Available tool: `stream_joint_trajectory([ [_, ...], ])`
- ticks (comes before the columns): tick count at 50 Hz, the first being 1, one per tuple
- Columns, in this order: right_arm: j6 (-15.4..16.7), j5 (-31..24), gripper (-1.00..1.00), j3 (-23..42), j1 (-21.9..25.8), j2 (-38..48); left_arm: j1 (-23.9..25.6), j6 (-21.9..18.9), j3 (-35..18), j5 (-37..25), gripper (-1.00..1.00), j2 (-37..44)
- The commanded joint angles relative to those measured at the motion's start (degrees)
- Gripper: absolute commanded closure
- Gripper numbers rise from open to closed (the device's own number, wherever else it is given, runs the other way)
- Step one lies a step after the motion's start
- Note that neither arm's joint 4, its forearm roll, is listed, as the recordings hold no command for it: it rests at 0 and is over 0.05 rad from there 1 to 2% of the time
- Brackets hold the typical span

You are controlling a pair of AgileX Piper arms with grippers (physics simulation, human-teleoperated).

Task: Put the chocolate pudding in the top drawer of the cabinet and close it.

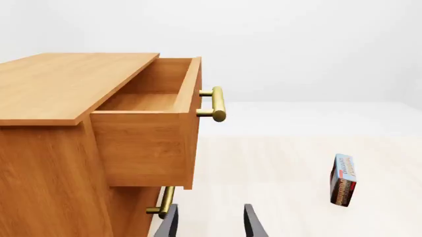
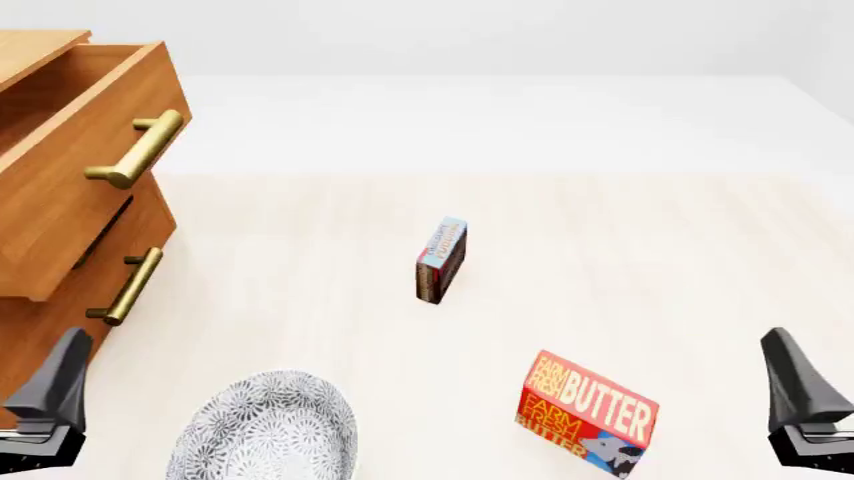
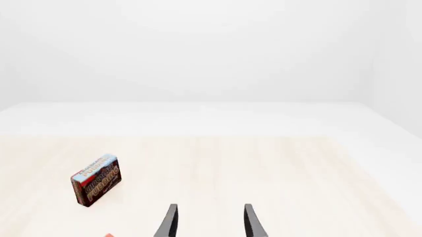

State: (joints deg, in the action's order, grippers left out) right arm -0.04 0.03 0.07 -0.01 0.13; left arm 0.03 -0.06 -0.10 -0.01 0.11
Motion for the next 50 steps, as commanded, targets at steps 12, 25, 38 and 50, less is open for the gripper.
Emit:
stream_joint_trajectory([
  [12,-0.07,-0.06,-1.00,0.14,-0.03,0.12,0.24,-0.22,-0.16,-0.17,-1.00,0.02],
  [25,-0.07,-0.10,-1.00,0.13,-0.02,0.07,1.32,-0.98,-5.75,-4.67,-1.00,-0.09],
  [38,-0.04,-0.14,-1.00,0.15,-0.02,0.06,-0.11,-1.57,-16.56,-15.72,-1.00,-0.07],
  [50,-0.04,-0.10,-1.00,0.16,-0.02,0.10,-1.30,-1.83,-27.98,-22.08,-1.00,4.61],
])
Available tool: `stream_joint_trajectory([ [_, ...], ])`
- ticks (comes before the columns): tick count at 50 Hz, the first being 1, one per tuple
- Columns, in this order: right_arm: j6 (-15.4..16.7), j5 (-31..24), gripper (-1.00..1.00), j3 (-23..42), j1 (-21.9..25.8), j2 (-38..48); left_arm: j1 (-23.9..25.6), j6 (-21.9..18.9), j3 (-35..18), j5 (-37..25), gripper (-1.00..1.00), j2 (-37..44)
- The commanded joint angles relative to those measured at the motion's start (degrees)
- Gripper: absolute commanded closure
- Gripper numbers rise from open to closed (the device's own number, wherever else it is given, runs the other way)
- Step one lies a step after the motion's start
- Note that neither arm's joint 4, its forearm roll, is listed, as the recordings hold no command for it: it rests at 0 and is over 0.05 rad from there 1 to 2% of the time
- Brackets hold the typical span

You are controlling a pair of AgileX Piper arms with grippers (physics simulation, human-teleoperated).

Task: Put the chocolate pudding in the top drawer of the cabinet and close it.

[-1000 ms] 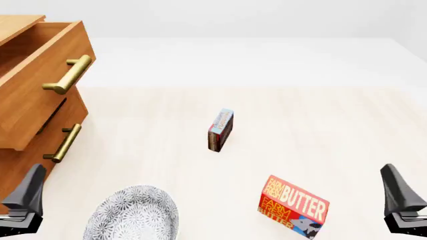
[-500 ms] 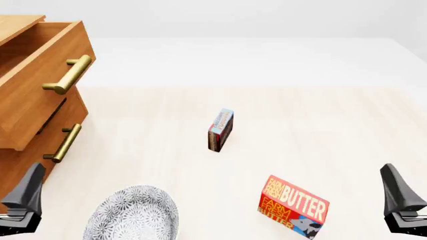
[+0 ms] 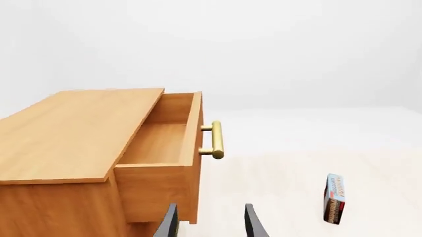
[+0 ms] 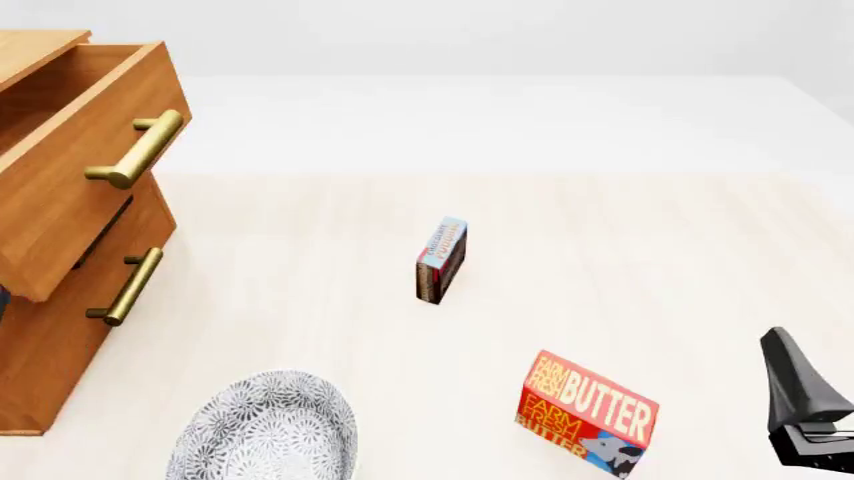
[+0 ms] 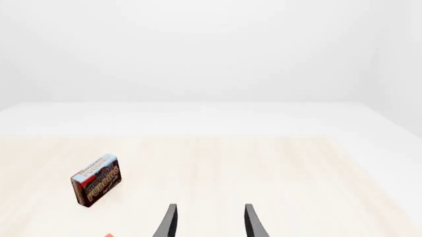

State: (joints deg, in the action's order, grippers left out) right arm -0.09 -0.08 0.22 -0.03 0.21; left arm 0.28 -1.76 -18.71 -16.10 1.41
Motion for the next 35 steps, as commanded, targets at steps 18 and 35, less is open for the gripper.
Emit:
stream_joint_trajectory([
  [18,0.01,0.05,-1.00,0.03,0.00,0.08,-1.37,-0.04,-25.01,-11.88,-1.00,13.85],
  [35,0.03,0.04,-1.00,0.03,0.00,0.08,2.27,-4.33,-37.12,-14.04,-1.00,29.43],
])
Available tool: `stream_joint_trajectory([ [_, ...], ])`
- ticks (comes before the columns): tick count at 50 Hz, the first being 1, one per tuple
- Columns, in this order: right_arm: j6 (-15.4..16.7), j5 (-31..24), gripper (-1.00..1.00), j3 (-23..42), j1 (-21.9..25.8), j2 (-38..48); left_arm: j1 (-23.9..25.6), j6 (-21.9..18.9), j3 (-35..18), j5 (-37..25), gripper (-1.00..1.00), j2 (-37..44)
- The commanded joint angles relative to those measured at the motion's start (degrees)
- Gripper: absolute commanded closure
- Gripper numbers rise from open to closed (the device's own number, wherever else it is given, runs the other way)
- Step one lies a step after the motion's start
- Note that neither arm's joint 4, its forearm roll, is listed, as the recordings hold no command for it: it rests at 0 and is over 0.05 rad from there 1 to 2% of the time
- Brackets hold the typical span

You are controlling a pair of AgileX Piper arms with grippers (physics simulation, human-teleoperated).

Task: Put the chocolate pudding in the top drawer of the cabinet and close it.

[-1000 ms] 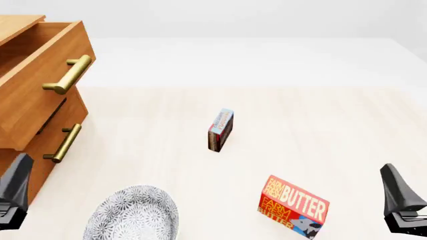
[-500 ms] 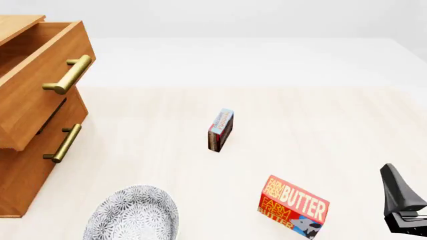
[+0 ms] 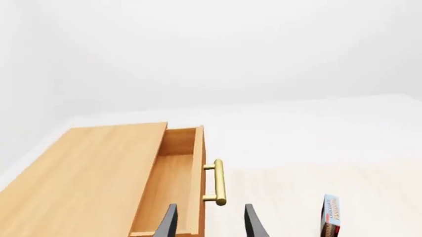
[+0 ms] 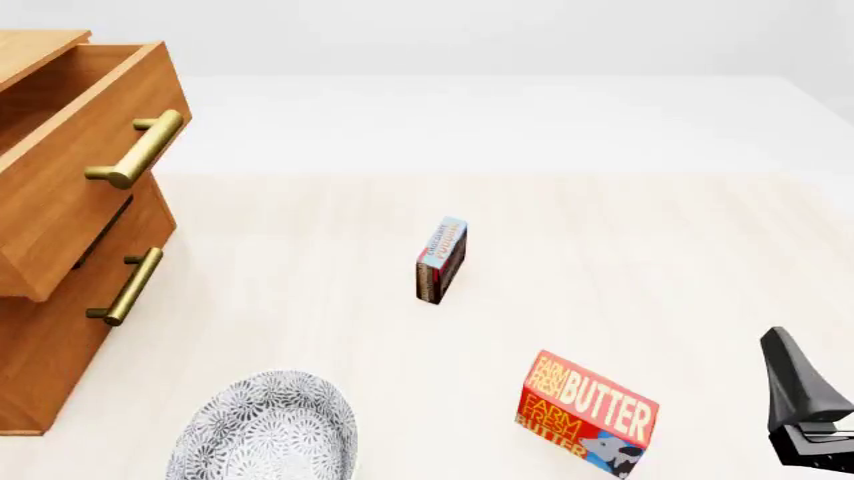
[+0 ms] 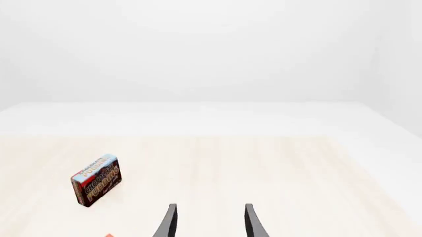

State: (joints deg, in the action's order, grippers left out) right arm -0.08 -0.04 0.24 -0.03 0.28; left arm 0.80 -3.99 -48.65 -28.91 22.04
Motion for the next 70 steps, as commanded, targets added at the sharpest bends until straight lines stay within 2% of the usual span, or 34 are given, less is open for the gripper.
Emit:
stream_joint_trajectory([
  [1,-0.01,0.00,-1.00,0.00,0.00,0.00,1.95,-1.65,-8.11,-1.55,-1.00,10.36],
  [11,-0.01,0.00,-1.00,0.00,-0.02,0.01,2.92,-2.75,-11.09,-2.61,-1.00,16.53],
  [13,0.00,0.00,-1.00,0.00,0.00,0.00,2.72,-2.36,-13.20,-4.50,-1.00,18.06],
  [17,-0.01,0.00,-1.00,0.00,0.00,0.01,1.21,-4.64,-14.20,-7.15,-1.00,19.81],
  [19,0.00,0.00,-1.00,0.00,0.00,0.01,-0.26,-4.00,-14.77,-8.64,-1.00,20.30],
  [43,0.01,0.00,-1.00,0.00,-0.01,0.01,-0.36,3.53,-18.78,-16.80,-1.00,26.93],
  [47,0.00,0.01,-1.00,0.00,0.01,0.00,-2.02,3.91,-19.50,-18.25,-1.00,27.47],
  [49,0.00,0.00,-1.00,0.00,0.00,0.00,-2.51,5.73,-19.85,-18.64,-1.00,28.12],
  [54,0.00,0.00,-1.00,0.00,0.00,0.00,-2.08,5.40,-19.96,-19.46,-1.00,29.38],
  [62,0.01,0.00,-1.00,0.00,-0.01,0.01,-2.82,4.88,-24.68,-22.13,-1.00,33.18],
  [70,-0.01,0.00,-1.00,0.00,0.00,0.00,-2.46,5.11,-25.63,-21.95,-1.00,35.92],
])
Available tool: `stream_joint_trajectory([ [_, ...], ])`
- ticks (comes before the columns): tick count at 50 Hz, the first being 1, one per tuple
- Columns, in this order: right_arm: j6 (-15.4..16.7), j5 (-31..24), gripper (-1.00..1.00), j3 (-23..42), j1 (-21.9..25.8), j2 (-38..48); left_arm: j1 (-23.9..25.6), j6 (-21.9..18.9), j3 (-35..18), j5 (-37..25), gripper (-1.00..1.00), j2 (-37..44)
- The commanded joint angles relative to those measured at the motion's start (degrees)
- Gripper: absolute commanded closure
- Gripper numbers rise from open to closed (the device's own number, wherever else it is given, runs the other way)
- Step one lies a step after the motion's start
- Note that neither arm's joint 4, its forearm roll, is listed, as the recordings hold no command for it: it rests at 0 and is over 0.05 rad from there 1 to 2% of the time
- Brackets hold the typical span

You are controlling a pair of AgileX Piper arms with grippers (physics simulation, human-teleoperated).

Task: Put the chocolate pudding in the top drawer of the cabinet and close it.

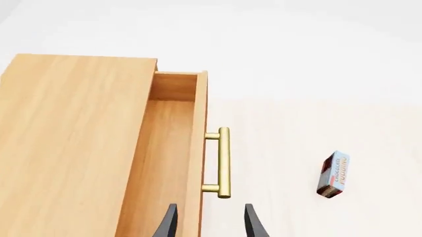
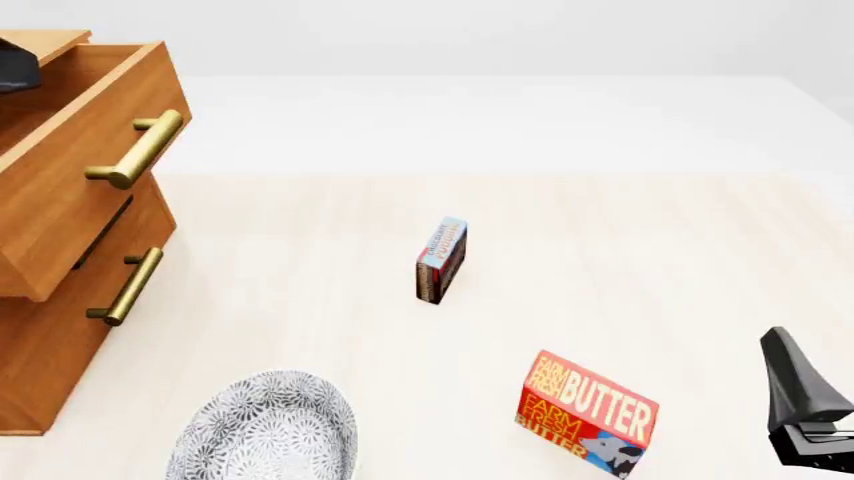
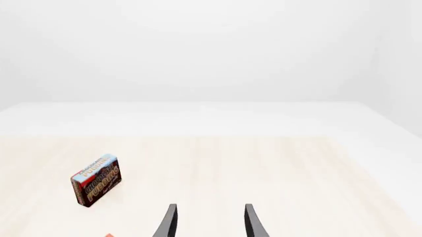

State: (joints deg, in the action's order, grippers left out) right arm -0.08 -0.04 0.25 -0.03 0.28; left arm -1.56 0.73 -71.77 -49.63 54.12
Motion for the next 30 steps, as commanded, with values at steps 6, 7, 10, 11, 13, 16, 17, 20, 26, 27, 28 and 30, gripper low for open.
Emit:
stream_joint_trajectory([
  [6,0.00,0.01,-1.00,0.00,-0.01,-0.01,0.28,0.68,-1.72,-0.95,-1.00,5.13],
  [7,0.00,0.00,-1.00,0.00,0.00,0.00,0.27,0.85,-1.47,-0.87,-1.00,5.29],
  [10,0.00,0.00,-1.00,0.00,-0.01,0.00,0.30,1.24,-1.54,-0.94,-1.00,6.02],
  [11,0.00,0.00,-1.00,0.00,0.00,0.00,0.19,1.43,-1.65,-1.01,-1.00,6.21],
  [13,0.00,0.00,-1.00,0.00,0.00,0.00,0.00,1.38,-1.44,-0.96,-1.00,6.59],
  [16,0.00,0.00,-1.00,0.00,-0.01,0.00,-0.42,1.36,-1.54,-0.89,-1.00,7.02],
  [17,0.00,0.00,-1.00,0.00,0.00,0.00,-0.39,1.41,-1.70,-0.91,-1.00,7.25],
  [20,-0.01,0.00,-1.00,0.00,0.00,0.00,-0.71,1.56,-1.51,-0.82,-1.00,7.74],
  [26,-0.01,0.00,-1.00,0.00,0.00,0.00,-0.81,1.05,-1.57,-0.32,-1.00,8.44],
  [27,0.00,0.00,-1.00,0.00,0.00,0.00,-0.98,0.82,-1.01,-0.03,-1.00,8.59],
  [28,-0.01,0.00,-1.00,0.00,0.01,0.00,-0.98,0.82,-1.01,-0.03,-1.00,8.59],
  [30,0.01,0.00,-1.00,0.00,0.00,0.00,-1.05,0.92,-0.81,0.14,-1.00,8.85],
])
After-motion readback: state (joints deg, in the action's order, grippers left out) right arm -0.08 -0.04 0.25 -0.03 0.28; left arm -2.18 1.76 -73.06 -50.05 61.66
